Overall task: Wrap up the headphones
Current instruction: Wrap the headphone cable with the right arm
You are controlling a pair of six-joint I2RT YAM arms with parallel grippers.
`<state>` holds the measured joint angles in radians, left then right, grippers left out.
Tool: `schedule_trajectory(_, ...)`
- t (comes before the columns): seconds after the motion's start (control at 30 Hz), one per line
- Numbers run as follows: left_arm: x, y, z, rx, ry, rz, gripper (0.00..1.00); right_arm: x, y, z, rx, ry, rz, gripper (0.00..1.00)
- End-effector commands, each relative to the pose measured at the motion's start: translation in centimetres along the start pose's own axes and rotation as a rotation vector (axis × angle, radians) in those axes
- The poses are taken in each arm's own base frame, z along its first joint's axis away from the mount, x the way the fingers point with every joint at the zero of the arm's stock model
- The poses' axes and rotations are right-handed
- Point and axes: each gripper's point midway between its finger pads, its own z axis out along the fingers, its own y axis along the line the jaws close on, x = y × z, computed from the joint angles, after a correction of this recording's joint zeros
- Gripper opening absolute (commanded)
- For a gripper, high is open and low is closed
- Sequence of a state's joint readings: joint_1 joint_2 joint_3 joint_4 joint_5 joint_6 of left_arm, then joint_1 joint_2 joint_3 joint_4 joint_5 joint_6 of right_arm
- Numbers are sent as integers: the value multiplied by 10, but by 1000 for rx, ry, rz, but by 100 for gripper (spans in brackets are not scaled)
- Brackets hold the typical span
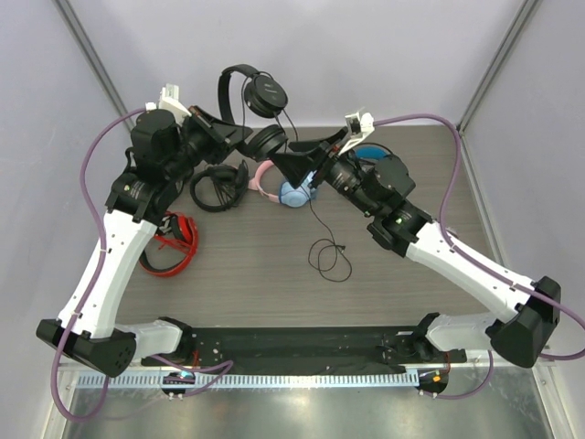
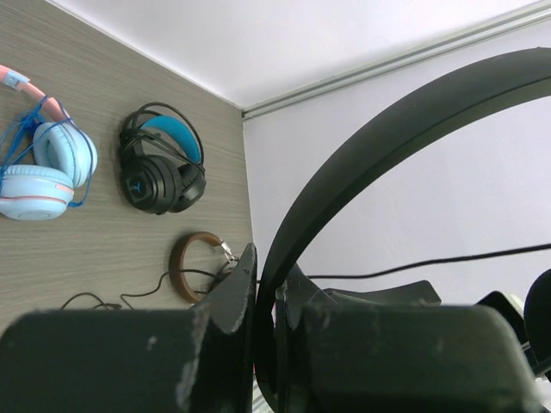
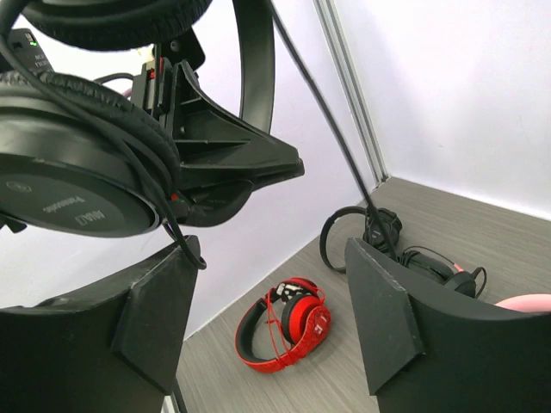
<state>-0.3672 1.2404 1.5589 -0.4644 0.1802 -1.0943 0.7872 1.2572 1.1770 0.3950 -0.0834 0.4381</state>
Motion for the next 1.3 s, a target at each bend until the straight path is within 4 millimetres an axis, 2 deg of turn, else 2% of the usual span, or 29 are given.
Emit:
schedule_trajectory(0.0, -8, -32, -15, 116, -28, 8, 0, -13, 1, -8, 5, -41, -20, 75)
schedule_trajectory(0.3, -9, -33, -14, 117, -29, 11, 0, -16, 9, -25, -19, -36, -23, 84)
schedule_trajectory(0.5, -8, -30, -11, 108, -26, 8, 0, -25, 15, -37, -30, -51, -42, 90)
schedule_trajectory(0.67, -9, -32, -12, 113, -30, 11, 0, -25, 6, -42, 15, -43, -76, 90)
schedule_trajectory(0.87, -10, -33, -14, 115, -33, 14, 0, -14, -28, -45, 175, -8, -129, 90)
schedule_trajectory(0.93, -11, -35, -15, 119, -35, 15, 0, 6, -45, -42, 234, 49, -153, 90)
schedule_trajectory(1.0, -10, -35, -15, 119, -34, 12, 0, 17, -53, -38, 248, 78, -160, 90)
schedule_trajectory(1.03, -11, -36, -16, 121, -37, 13, 0, 29, -59, -31, 255, 107, -166, 90)
schedule_trajectory(1.1, -11, -36, -16, 122, -35, 11, 0, 38, -62, -23, 251, 126, -173, 91)
schedule_trajectory(1.13, -10, -36, -16, 121, -33, 11, 0, 36, -65, -18, 253, 114, -178, 90)
schedule_trajectory(1.17, -10, -36, -16, 123, -31, 10, 0, 46, -74, -12, 266, 127, -181, 90)
schedule_trajectory(1.27, -10, -37, -17, 127, -29, 7, 0, 44, -89, 2, 273, 96, -150, 90)
